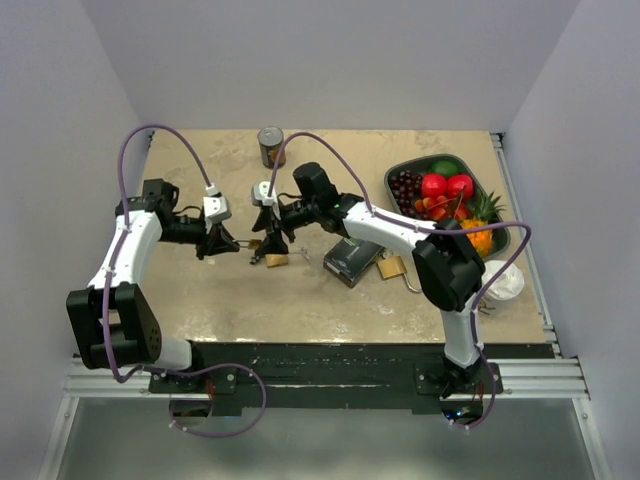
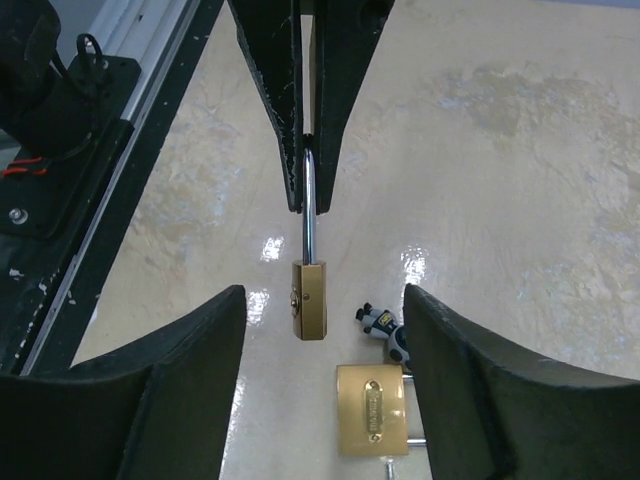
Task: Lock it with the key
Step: Place the lock at the center of the board.
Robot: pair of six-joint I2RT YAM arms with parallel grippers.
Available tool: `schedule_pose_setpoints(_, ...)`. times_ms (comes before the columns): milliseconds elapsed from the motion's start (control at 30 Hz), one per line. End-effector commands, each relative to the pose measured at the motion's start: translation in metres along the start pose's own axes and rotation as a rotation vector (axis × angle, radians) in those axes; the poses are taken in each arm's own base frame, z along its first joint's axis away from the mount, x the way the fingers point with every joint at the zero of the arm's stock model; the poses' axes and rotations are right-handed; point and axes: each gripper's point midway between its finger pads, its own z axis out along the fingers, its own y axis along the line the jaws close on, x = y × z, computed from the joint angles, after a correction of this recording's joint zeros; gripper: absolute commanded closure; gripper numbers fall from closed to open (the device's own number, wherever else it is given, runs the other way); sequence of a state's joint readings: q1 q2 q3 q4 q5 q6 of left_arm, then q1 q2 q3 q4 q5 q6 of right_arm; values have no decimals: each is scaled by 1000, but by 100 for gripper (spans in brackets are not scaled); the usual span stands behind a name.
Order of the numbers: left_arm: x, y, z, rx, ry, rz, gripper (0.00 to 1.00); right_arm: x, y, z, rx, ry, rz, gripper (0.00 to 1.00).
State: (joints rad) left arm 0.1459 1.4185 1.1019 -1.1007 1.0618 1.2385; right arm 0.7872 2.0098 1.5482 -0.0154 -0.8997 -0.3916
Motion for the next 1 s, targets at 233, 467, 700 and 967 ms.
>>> schedule_pose_setpoints(233,-31,4,-4,-34,-67,98,100,-6,-6,4,6,15,-61,80)
schedule_pose_setpoints(467,-42,30,-9,-167,-112,-49,41,-21,-16,1,83,-45,-1,100)
schedule_pose_setpoints(700,-79,94,-60,-495,-405,-548,4,-54,-71,-33,396,-239,171,100)
schedule_pose_setpoints(967,-84,107,-57,-492,-634,-1036,4,-86,-104,-36,592,-410,337,100)
